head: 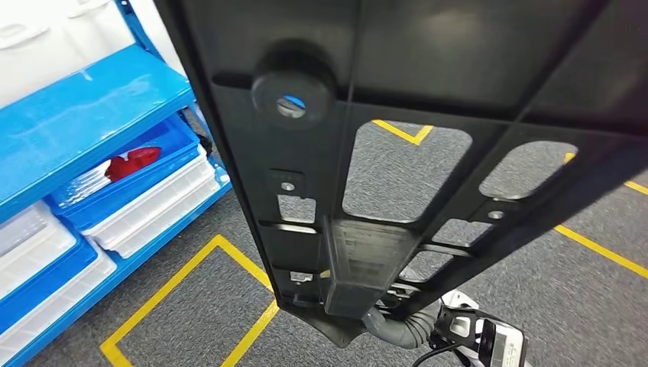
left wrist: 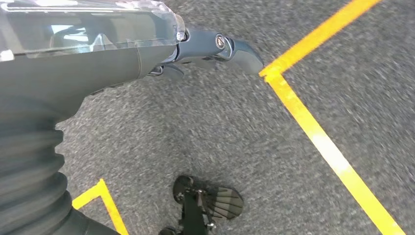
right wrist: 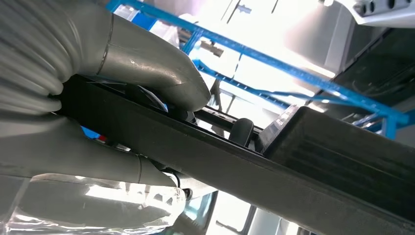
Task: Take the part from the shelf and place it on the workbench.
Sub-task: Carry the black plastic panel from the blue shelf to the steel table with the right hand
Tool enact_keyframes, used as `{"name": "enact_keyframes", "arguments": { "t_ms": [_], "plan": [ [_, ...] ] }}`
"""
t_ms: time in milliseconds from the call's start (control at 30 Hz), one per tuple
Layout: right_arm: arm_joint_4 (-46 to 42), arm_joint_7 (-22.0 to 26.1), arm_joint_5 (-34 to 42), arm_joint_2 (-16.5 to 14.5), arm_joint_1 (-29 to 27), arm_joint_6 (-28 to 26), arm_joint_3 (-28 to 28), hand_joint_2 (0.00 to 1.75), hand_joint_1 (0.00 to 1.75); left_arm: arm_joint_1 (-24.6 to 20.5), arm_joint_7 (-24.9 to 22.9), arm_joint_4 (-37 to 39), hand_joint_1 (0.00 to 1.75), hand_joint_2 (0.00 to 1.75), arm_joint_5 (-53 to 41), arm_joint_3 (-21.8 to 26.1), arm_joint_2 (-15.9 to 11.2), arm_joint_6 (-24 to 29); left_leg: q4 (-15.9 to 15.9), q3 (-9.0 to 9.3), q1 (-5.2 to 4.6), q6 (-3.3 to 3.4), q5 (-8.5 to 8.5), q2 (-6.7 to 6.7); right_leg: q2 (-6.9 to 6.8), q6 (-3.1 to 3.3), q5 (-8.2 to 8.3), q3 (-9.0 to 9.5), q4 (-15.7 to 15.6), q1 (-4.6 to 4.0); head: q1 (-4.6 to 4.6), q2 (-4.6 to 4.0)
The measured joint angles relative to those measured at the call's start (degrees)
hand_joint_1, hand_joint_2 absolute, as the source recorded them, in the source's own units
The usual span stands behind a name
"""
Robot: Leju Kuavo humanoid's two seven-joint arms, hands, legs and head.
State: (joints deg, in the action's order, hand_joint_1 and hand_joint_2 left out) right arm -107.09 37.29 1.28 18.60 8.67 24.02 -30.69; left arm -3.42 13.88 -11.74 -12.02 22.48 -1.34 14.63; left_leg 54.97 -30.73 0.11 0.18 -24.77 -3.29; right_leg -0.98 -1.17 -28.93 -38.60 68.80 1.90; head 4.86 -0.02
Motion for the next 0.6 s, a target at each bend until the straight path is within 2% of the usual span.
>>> {"name": "enact_keyframes", "arguments": {
  "t_ms": [33, 67, 100, 133, 167, 200, 233, 267, 333, 367, 400, 433, 467, 500, 533, 600],
  "plan": [
    [0.3, 0.0, 0.1, 0.0, 0.1, 0.0, 0.0, 1.75, 1.75, 0.0, -0.1, 0.0, 0.00, 1.75, 0.1, 0.1, 0.0, -0.1, 0.8, -0.24, 0.06, -0.39, -0.48, -0.59, -1.73, -0.29, 1.11, 1.90, -3.4, 0.06, -0.01, 0.00],
    [0.5, 0.0, 0.3, 0.0, 0.1, 0.0, -0.1, 1.75, 1.75, -0.1, -0.3, 0.0, 0.00, 1.75, 0.3, 0.3, 0.0, -0.3, 1.8, -0.52, 0.02, -0.79, -1.09, -1.12, -3.13, -0.09, 1.80, 3.31, -6.1, 0.06, 0.00, 0.00],
    [0.7, 0.0, 0.3, 0.0, 0.2, 0.0, -0.1, 1.75, 1.75, 0.0, -0.5, 0.0, 0.00, 1.75, 0.5, 0.5, 0.0, -0.4, 2.6, -0.73, -0.12, -1.17, -1.61, -1.64, -4.09, 0.31, 1.89, 4.05, -7.6, 0.00, 0.02, 0.00],
    [1.0, 0.0, 0.4, 0.0, 0.2, 0.1, -0.2, 1.75, 1.75, 0.0, -0.7, 0.0, 0.00, 1.75, 0.6, 0.6, 0.1, -0.5, 3.0, -0.79, -0.29, -1.48, -1.97, -2.18, -4.32, 0.88, 1.53, 4.08, -7.9, -0.17, 0.04, 0.00],
    [1.2, 0.0, 0.4, 0.0, 0.2, 0.1, -0.3, 1.75, 1.75, 0.0, -0.8, 0.0, 0.00, 1.75, 0.6, 0.7, 0.2, -0.5, 3.2, -0.75, -0.32, -1.75, -2.17, -2.79, -3.52, 1.54, 1.63, 3.88, -7.8, -0.21, 0.06, 0.00],
    [1.4, 0.0, 0.4, 0.1, 0.2, 0.2, -0.3, 1.75, 1.75, 0.0, -1.0, 0.0, 0.00, 1.75, 0.6, 0.8, 0.3, -0.6, 3.2, -0.67, -0.21, -2.12, -2.32, -2.91, -2.80, 1.93, 1.72, 3.74, -7.8, -0.22, 0.07, 0.00],
    [1.6, 0.0, 0.4, 0.2, 0.2, 0.2, -0.4, 1.75, 1.75, 0.0, -1.1, 0.0, 0.00, 1.75, 0.4, 0.8, 0.4, -0.6, 3.6, -0.71, -0.04, -2.49, -2.78, -2.33, -2.18, 2.27, 1.88, 3.62, -7.8, -0.23, 0.07, 0.00],
    [1.8, 0.0, 0.4, 0.3, 0.3, 0.4, -0.4, 1.75, 1.75, 0.0, -1.3, 0.0, 0.00, 1.75, 0.2, 0.8, 0.5, -0.6, 4.9, -1.21, 0.13, -2.88, -3.89, -1.11, -1.58, 2.58, 2.07, 3.50, -7.9, -0.18, 0.07, 0.00],
    [2.2, 0.0, 0.4, 0.5, 0.4, 1.1, -0.7, 1.75, 1.75, 0.0, -1.7, 0.0, 0.00, 1.75, 0.0, 0.8, 0.7, -0.6, 11.1, -3.82, 0.27, -3.36, -7.69, 1.76, -0.33, 3.06, 2.36, 3.20, -7.9, -0.20, 0.07, 0.00],
    [2.5, 0.0, 0.4, 0.5, 0.4, 1.6, -0.9, 1.75, 1.75, 0.1, -1.9, 0.0, 0.00, 1.75, 0.0, 0.8, 0.9, -0.6, 15.2, -5.67, 0.27, -3.41, -9.62, 2.50, 0.42, 3.22, 2.48, 3.02, -7.9, -0.27, 0.07, 0.00],
    [2.9, 0.0, 0.3, 0.6, 0.4, 1.9, -1.2, 1.75, 1.75, 0.3, -2.1, 0.0, 0.00, 1.75, 0.0, 0.8, 1.0, -0.6, 18.4, -7.19, 0.27, -3.37, -10.74, 2.74, 1.20, 3.32, 2.59, 2.88, -7.9, -0.36, 0.06, 0.00],
    [3.3, 0.0, 0.1, 0.6, 0.3, 2.0, -1.5, 1.75, 1.75, 0.4, -2.2, 0.0, 0.00, 1.75, -0.1, 0.8, 1.3, -0.6, 19.9, -7.92, 0.27, -3.23, -10.79, 2.82, 1.99, 3.35, 2.69, 2.78, -7.9, -0.43, 0.06, 0.00],
    [3.6, 0.0, -0.1, 0.6, 0.1, 1.9, -1.8, 1.75, 1.75, 0.4, -2.2, 0.0, 0.00, 1.75, -0.3, 0.8, 1.6, -0.6, 19.1, -7.59, 0.26, -3.00, -9.71, 2.90, 2.78, 3.31, 2.79, 2.73, -7.9, -0.49, 0.06, 0.00],
    [3.9, 0.0, -0.3, 0.6, 0.0, 1.7, -2.0, 1.75, 1.75, 0.4, -2.3, 0.0, 0.00, 1.75, -0.5, 0.8, 1.8, -0.6, 16.1, -6.20, 0.26, -2.68, -7.77, 3.29, 3.55, 3.23, 2.89, 2.72, -7.9, -0.54, 0.06, 0.00],
    [4.0, 0.0, -0.5, 0.6, 0.0, 1.5, -2.1, 1.75, 1.75, 0.4, -2.5, 0.0, 0.00, 1.75, -0.8, 0.8, 2.1, -0.6, 11.8, -4.21, 0.24, -2.26, -5.68, 4.63, 4.27, 3.10, 3.00, 2.70, -7.9, -0.49, 0.05, 0.00],
    [4.2, 0.0, -0.6, 0.6, -0.1, 0.9, -2.4, 1.75, 1.75, 0.4, -3.1, 0.0, 0.00, 1.75, -1.2, 0.7, 2.3, -0.4, 4.9, -1.13, 0.13, -1.55, -3.28, 7.19, 5.59, 2.63, 3.31, 2.54, -8.0, -0.42, 0.06, 0.00]
  ]
}}
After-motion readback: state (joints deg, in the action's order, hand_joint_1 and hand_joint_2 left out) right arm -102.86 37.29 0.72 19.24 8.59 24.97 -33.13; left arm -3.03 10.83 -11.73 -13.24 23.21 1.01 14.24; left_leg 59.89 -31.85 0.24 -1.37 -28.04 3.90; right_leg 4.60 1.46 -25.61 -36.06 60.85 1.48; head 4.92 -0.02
